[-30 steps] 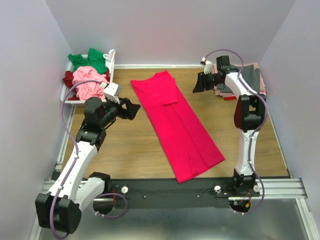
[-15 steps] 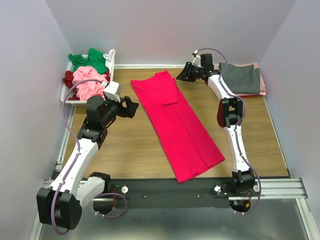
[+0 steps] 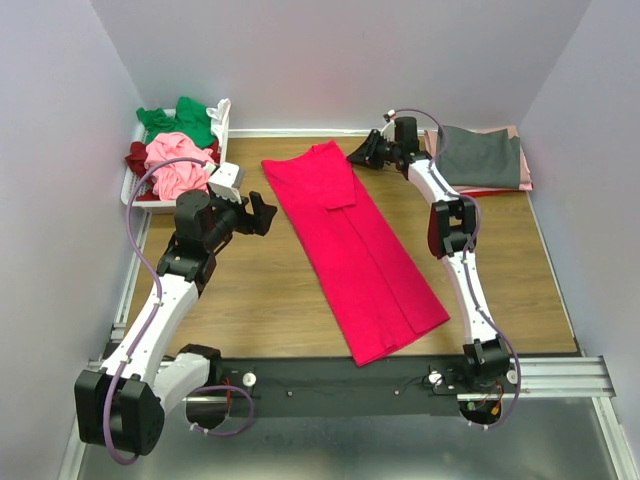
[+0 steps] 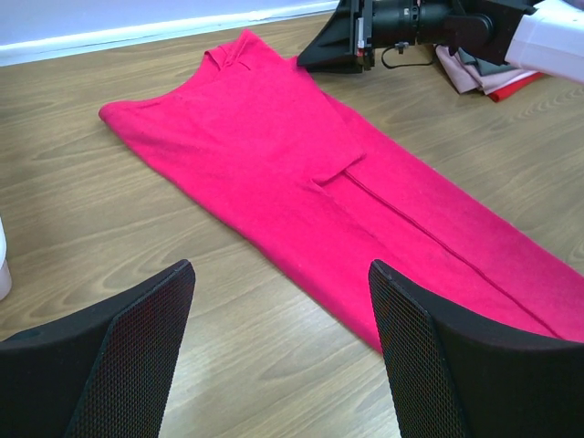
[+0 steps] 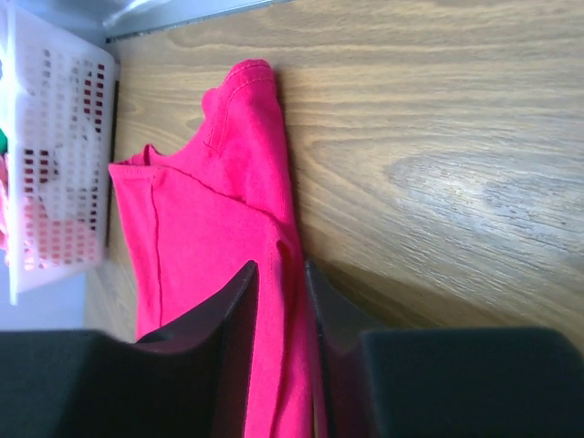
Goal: Fold and stack the t-shirts
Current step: Fold the tshirt
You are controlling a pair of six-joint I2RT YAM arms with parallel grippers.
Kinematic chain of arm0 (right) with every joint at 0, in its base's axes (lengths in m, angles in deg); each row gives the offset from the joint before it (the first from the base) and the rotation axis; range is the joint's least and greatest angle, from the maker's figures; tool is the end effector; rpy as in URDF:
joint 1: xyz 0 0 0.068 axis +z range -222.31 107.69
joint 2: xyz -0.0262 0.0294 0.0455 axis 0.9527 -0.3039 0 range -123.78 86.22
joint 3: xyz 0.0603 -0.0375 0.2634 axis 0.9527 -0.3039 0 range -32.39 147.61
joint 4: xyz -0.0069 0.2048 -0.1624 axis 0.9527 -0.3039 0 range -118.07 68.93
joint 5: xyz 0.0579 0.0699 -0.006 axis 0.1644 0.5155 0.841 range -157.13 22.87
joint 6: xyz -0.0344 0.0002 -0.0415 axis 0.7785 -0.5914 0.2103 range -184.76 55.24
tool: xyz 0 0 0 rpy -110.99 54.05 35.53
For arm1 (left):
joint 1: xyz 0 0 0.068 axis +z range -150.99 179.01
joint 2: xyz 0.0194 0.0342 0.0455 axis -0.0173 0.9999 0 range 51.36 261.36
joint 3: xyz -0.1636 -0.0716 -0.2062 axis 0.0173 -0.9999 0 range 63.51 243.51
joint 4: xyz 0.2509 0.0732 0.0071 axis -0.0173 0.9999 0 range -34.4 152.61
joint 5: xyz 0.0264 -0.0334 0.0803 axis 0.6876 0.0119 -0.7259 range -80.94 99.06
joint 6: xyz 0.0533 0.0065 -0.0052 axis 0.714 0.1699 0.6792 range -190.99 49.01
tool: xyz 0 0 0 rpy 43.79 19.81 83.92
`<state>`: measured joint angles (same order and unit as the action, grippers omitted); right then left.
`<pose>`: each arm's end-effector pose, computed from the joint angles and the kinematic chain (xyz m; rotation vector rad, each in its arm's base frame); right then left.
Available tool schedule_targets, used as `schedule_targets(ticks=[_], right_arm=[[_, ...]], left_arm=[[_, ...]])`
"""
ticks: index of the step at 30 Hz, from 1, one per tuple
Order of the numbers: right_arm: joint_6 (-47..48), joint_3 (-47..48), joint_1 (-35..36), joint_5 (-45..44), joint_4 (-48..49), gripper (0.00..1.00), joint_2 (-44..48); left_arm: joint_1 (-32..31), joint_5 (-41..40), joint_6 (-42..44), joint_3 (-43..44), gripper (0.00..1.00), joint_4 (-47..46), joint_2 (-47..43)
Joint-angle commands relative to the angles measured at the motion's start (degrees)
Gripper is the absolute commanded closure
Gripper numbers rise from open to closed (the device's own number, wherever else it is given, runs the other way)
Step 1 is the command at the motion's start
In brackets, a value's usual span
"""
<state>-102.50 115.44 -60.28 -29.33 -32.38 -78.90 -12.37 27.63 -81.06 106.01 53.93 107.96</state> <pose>0.5986 0.1498 0.1169 0.0519 2.1800 1.1978 0.2253 -0.0569 0.3092 0.2564 1.7924 -0.5568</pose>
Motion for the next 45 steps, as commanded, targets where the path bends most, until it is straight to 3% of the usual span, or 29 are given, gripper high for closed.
schedule_targets(ticks=[1, 8, 12, 15, 34, 45], right_arm=[[-2.9, 1.7, 0.4, 1.6, 2.3, 0.68, -2.3], [-2.7, 1.4, 0.4, 1.7, 2.5, 0.72, -2.3], [-1.8, 2.0, 0.4, 2.3, 2.6, 0.91, -2.2], [-1.4, 2.5, 0.4, 2.6, 2.6, 0.99, -1.8], [2.0, 0.4, 1.6, 6.7, 2.3, 1.00, 2.7], [8.0, -1.0, 4.4, 4.6, -0.6, 1.00, 5.0]], left_arm=[[-0.2, -1.4, 0.7, 0.0, 0.16, -1.1, 0.1], [-0.2, -1.2, 0.7, 0.0, 0.16, -1.1, 0.2], [-0.1, -0.8, 0.7, 0.0, 0.15, -1.2, 0.4], [-0.2, -0.7, 0.7, 0.0, 0.15, -1.2, 0.4], [-0.2, 0.5, 0.7, 0.0, 0.15, -1.3, 0.4], [-0.2, 1.0, 0.7, 0.1, 0.16, -1.4, 0.3]])
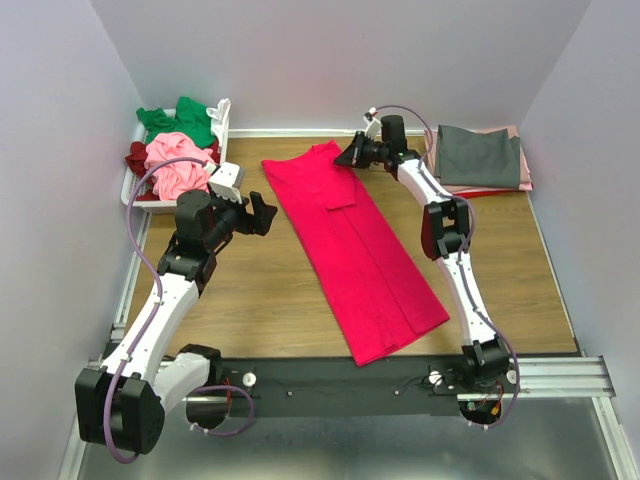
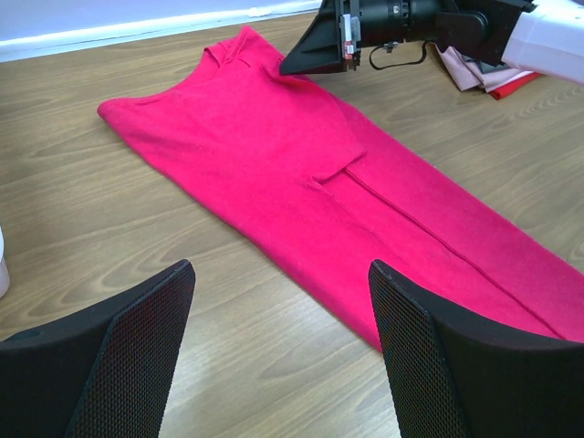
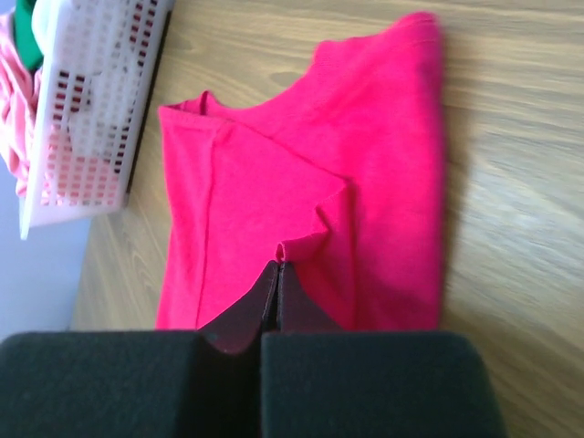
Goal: Fold and stack the t-shirts
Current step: Fold the tshirt
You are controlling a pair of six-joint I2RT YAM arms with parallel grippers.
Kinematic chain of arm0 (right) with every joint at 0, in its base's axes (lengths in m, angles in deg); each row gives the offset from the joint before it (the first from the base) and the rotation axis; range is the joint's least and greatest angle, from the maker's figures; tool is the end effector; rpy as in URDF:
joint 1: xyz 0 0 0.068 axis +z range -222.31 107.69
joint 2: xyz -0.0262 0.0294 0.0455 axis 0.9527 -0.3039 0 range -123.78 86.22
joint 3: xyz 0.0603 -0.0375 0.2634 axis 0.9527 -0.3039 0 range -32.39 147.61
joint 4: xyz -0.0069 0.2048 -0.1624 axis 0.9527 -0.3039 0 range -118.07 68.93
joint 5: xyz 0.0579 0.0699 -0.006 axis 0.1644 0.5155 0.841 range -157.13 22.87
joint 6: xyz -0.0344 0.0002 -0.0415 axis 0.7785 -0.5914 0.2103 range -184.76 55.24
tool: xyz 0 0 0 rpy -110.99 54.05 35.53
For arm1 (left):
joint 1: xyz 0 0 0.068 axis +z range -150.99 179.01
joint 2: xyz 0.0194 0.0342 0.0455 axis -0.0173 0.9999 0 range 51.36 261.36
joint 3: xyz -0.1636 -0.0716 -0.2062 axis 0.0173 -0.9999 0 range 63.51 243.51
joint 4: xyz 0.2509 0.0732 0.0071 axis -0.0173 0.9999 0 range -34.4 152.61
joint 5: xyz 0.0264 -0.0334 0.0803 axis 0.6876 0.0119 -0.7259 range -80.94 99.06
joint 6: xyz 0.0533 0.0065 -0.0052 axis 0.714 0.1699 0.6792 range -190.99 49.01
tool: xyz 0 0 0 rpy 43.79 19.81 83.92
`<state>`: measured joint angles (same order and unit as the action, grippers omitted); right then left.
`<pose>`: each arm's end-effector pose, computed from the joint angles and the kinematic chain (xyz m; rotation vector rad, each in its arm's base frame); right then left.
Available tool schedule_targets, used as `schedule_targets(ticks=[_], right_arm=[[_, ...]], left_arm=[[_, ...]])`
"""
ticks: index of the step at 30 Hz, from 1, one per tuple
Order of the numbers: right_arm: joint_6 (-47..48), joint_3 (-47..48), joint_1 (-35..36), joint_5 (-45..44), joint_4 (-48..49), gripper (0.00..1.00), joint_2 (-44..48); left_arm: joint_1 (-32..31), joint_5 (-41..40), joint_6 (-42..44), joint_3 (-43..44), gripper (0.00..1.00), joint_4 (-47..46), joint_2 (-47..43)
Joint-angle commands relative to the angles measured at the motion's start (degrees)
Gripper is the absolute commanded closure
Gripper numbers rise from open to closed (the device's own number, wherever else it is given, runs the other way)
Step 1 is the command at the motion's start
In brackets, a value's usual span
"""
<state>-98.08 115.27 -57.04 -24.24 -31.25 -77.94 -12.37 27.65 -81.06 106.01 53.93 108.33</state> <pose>0.5874 0.1854 0.1286 -0.1718 2.1383 1.2756 0.2265 -0.0571 0.3079 0.2560 1.7989 -0.5573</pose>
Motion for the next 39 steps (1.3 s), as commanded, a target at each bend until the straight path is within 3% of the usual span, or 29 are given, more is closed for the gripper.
schedule_targets(ticks=[1, 17, 27, 30, 33, 35, 39], right_arm=[[4.0, -0.9, 1.4, -0.9, -2.0, 1.00, 4.2], [25.8, -8.4, 8.2, -15.1, -10.6, 0.88, 11.3], [31.1, -15.9, 10.1, -14.0, -11.7, 0.72, 19.7], [36.2, -19.6, 10.0, -11.4, -12.6, 0.62, 24.7], [45.4, -28.9, 9.6, -4.5, -15.0, 0.39, 32.6], [49.6, -34.0, 9.2, -1.3, -16.5, 0.33, 36.9], [59.8, -48.9, 7.1, 5.0, -18.4, 0.20, 53.2]], left_arm=[[-0.2, 1.2, 0.7, 0.2, 0.15, -1.5, 0.0], [-0.2, 1.5, 0.7, 0.1, 0.16, -1.5, -0.1], [-0.2, 1.7, 0.9, 0.4, 0.16, -1.5, -0.8], [-0.3, 1.9, 1.0, 0.3, 0.15, -1.6, -1.3], [-0.2, 3.6, 1.0, 0.0, 0.08, -2.6, -1.2], [-0.2, 7.0, 0.3, -0.5, 0.02, -3.4, -0.1], [-0.3, 14.0, 0.1, 0.1, 0.02, -3.4, 3.8]])
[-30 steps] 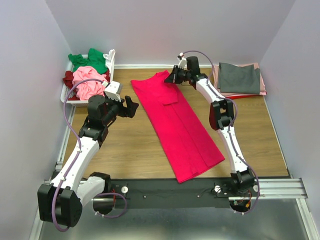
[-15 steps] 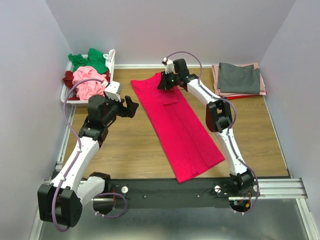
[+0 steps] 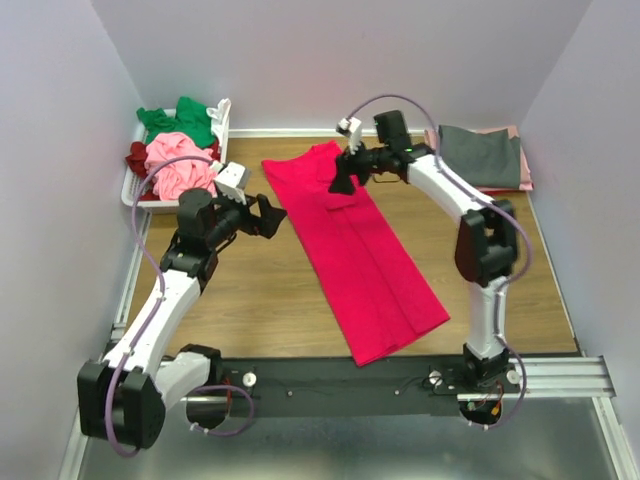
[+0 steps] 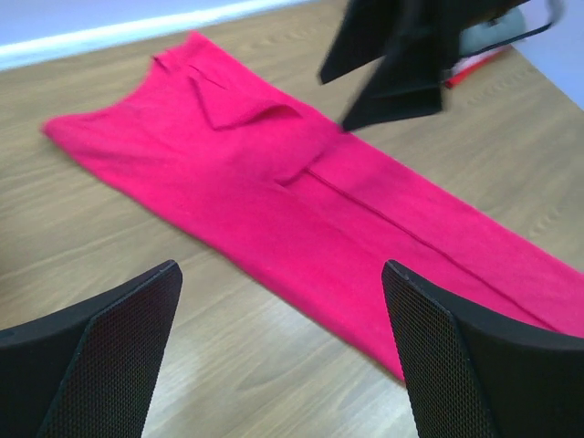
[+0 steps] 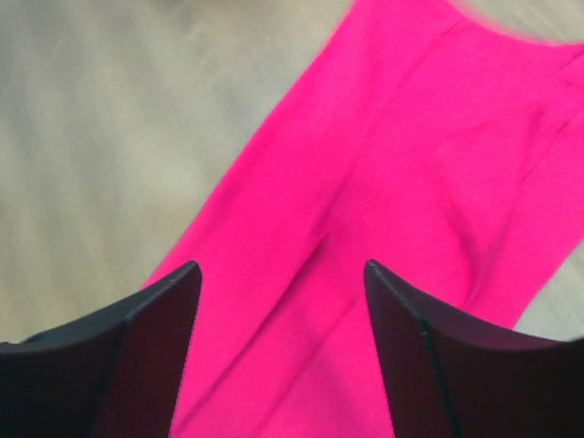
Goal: Fold and stack the t-shirts
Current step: Fold the tshirt
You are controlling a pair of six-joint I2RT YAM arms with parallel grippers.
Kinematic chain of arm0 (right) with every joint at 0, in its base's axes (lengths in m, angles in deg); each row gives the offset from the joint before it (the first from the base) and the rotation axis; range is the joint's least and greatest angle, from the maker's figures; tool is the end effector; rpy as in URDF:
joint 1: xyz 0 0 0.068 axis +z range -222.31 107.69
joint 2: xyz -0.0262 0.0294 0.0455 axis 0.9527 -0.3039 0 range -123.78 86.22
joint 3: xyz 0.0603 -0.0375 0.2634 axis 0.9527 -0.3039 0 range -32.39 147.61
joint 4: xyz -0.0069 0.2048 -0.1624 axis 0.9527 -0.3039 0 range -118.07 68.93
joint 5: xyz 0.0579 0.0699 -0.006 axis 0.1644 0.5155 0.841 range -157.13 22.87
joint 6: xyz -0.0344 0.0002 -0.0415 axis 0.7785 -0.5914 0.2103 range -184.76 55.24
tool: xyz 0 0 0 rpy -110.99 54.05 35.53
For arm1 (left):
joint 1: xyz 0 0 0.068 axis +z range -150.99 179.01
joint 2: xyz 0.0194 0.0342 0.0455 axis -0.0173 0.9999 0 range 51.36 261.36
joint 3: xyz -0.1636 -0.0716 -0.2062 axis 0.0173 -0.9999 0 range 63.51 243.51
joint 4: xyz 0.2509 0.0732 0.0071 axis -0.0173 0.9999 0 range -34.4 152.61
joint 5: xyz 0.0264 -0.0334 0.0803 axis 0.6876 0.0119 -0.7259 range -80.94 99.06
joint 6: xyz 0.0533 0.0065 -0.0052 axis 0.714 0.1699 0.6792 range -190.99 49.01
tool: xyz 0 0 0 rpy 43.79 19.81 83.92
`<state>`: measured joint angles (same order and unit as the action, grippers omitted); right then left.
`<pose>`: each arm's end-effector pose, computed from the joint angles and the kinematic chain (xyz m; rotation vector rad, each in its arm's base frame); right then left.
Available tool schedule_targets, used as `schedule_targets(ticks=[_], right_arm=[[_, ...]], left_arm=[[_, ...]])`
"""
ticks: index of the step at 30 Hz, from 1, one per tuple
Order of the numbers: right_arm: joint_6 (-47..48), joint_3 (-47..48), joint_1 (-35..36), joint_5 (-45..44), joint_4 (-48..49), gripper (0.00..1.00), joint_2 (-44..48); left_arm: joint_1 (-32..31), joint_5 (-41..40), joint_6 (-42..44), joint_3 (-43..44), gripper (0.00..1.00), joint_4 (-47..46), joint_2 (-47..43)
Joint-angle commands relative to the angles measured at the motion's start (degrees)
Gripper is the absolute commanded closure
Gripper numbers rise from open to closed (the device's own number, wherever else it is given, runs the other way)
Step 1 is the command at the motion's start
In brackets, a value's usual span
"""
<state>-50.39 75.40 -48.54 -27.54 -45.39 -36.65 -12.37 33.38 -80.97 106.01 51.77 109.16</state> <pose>0.4429 0.2198 0.2650 -1.0612 1.9360 0.8652 0.2282 -0.0608 0.3090 0.3336 1.7668 -0.6431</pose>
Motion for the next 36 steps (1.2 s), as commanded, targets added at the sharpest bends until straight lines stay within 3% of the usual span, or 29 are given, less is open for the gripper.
schedule_targets(ticks=[1, 3, 4, 12, 18, 24, 28, 36], right_arm=[[13.6, -12.2, -2.7, 8.9, -4.4, 0.17, 15.2], [17.5, -21.8, -4.2, 11.1, -5.3, 0.11, 20.9], [17.6, -24.4, -5.6, 11.2, -5.7, 0.01, 26.7], [20.3, -46.4, -10.8, 12.6, -13.7, 0.00, 48.0], [21.7, -53.1, -18.1, 8.8, -15.2, 0.00, 59.0], [24.1, -58.1, -23.0, 6.3, -15.9, 0.00, 60.3], [26.6, -58.2, -26.6, 6.6, -16.6, 0.00, 56.1], [25.9, -57.4, -29.8, 7.8, -16.8, 0.02, 52.8]], left_arm=[[-0.5, 9.2, 0.0, 0.0, 0.02, -1.5, 3.1], [-1.6, 10.8, -0.1, -0.1, 0.06, -1.8, 3.2], [-4.1, 10.2, 0.1, -0.3, 0.06, -1.7, 2.9], [-28.1, -2.0, -0.1, 0.3, 0.12, 3.7, 5.0], [-43.5, -10.5, -5.1, -0.7, 0.15, 5.8, 6.7], [-54.0, -20.8, -10.6, -3.4, 0.16, 5.5, 9.3], [-61.1, -27.0, -12.5, -3.1, 0.20, 6.5, 13.9], [-68.1, -34.6, -10.9, 1.3, 0.24, 6.4, 24.9]])
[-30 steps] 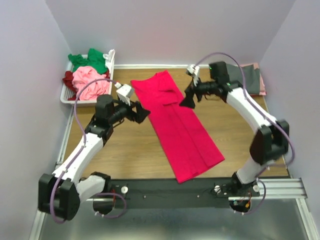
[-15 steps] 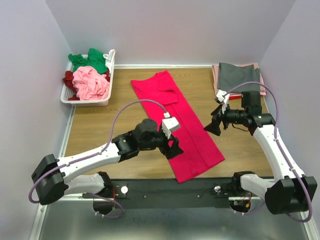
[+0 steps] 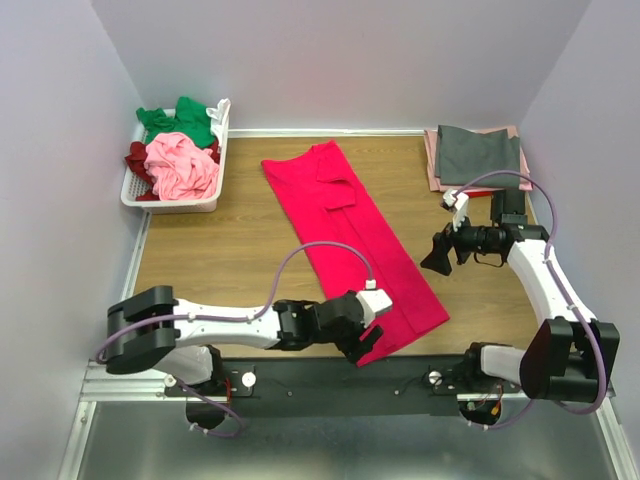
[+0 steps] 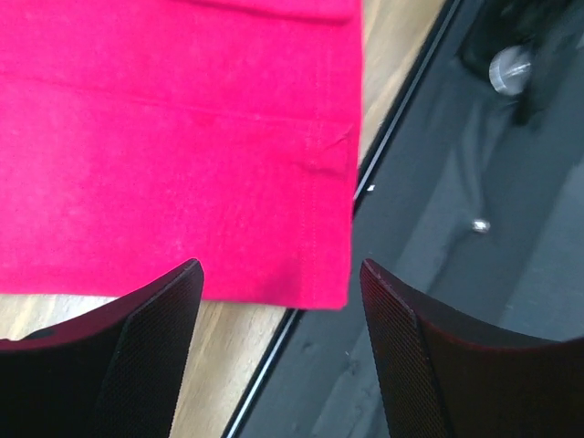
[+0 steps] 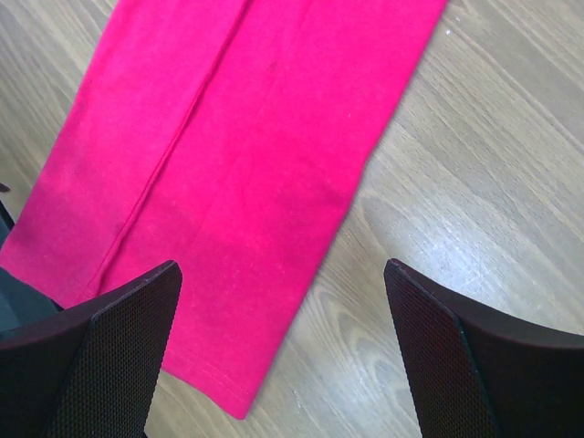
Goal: Fold and stack the t-shirts
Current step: Fold the tshirt
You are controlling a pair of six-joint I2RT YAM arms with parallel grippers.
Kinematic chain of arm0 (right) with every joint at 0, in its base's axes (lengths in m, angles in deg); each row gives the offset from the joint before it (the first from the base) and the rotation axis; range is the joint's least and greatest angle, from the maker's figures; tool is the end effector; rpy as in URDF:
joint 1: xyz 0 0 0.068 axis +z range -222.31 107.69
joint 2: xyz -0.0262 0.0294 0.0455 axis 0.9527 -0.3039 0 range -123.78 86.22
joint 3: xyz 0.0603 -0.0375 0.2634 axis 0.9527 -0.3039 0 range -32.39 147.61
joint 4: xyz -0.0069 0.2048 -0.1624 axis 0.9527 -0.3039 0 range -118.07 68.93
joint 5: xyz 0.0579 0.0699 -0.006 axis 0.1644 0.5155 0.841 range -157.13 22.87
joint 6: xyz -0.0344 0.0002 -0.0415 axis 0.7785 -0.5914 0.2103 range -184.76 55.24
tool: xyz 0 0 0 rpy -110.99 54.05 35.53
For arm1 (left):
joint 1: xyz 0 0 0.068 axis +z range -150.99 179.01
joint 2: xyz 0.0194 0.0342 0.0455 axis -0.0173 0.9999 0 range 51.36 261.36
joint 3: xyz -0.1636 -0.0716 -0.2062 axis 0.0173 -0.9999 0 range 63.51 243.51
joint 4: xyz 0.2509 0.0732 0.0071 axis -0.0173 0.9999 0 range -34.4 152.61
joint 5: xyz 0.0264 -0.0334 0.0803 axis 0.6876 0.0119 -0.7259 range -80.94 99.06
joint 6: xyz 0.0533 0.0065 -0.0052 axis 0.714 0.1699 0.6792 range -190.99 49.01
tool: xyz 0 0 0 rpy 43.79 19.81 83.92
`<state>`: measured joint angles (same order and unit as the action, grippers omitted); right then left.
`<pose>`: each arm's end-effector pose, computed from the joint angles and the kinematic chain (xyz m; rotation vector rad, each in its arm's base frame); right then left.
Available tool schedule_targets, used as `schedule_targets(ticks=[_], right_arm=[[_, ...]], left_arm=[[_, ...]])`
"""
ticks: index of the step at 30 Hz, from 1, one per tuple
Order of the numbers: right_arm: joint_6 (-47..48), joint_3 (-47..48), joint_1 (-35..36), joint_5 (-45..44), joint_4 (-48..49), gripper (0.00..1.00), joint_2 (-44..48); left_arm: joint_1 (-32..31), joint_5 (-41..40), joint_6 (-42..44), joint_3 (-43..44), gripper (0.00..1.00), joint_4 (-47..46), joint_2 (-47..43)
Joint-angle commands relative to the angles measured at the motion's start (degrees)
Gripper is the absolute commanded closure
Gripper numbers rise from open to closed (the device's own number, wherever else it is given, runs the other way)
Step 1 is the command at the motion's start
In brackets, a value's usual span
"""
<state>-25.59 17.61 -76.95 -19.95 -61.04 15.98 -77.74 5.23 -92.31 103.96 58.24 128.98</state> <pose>0.2317 0.0074 0.2482 -0.9296 2.0985 0.6975 0.0663 -0.2710 0.2010 1.0837 2.1436 -0.7967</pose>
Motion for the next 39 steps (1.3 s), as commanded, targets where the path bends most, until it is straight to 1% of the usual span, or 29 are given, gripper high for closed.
schedule_targets(ticks=[1, 2, 5, 9, 16, 19, 23, 24, 26, 31, 33, 37, 38, 39], right_arm=[[1.2, 0.4, -1.7, 0.3, -1.2, 0.02, 0.3], [1.1, 0.0, -1.9, 0.5, -1.2, 0.02, 0.4], [1.1, -0.4, -2.4, 0.5, -1.2, 0.02, 0.6], [0.8, -0.6, -2.7, 1.9, -1.3, 0.02, 0.4], [0.6, -0.5, -2.7, 2.4, -1.3, 0.02, 0.2], [0.5, -0.6, -2.7, 2.6, -1.4, 0.02, 0.2], [0.5, -0.5, -2.9, 3.2, -1.6, 0.02, 0.2], [0.4, -0.5, -2.8, 3.4, -1.6, 0.02, 0.3], [0.5, -0.5, -2.8, 3.4, -1.8, 0.02, 0.2], [0.5, -0.4, -2.8, 3.7, -2.0, 0.02, 0.2], [0.6, -0.4, -2.8, 3.9, -2.2, 0.02, 0.1], [0.7, -0.4, -2.9, 4.0, -2.4, 0.02, 0.0], [0.8, -0.4, -2.8, 4.0, -2.5, 0.02, -0.1], [0.8, -0.4, -2.8, 3.9, -2.6, 0.02, -0.2]], left_arm=[[-3.6, -6.9, 0.8, 3.9, 0.25, 0.1, 6.2], [-4.4, -7.5, 1.0, 4.5, 0.25, 0.4, 7.4], [-6.5, -10.2, 1.2, 8.2, 0.31, 1.9, 12.2], [-9.4, -13.2, 1.2, 11.8, 0.32, 5.6, 17.9], [-11.0, -17.7, 0.1, 14.6, 0.33, 9.8, 22.4], [-11.1, -19.1, -0.3, 15.0, 0.36, 11.1, 23.7], [-11.1, -21.2, -1.0, 15.9, 0.45, 12.8, 24.5], [-11.1, -21.5, -1.1, 16.1, 0.51, 13.2, 24.6], [-11.1, -21.4, -1.3, 15.9, 0.57, 13.4, 24.6], [-11.1, -21.9, -1.7, 15.3, 0.60, 14.0, 24.2], [-11.1, -22.8, -2.3, 15.3, 0.64, 14.3, 24.2], [-11.1, -23.1, -2.2, 15.5, 0.67, 14.6, 24.8], [-11.1, -22.9, -2.1, 15.5, 0.74, 14.4, 24.8], [-11.1, -22.8, -2.1, 15.5, 0.78, 14.4, 24.8]])
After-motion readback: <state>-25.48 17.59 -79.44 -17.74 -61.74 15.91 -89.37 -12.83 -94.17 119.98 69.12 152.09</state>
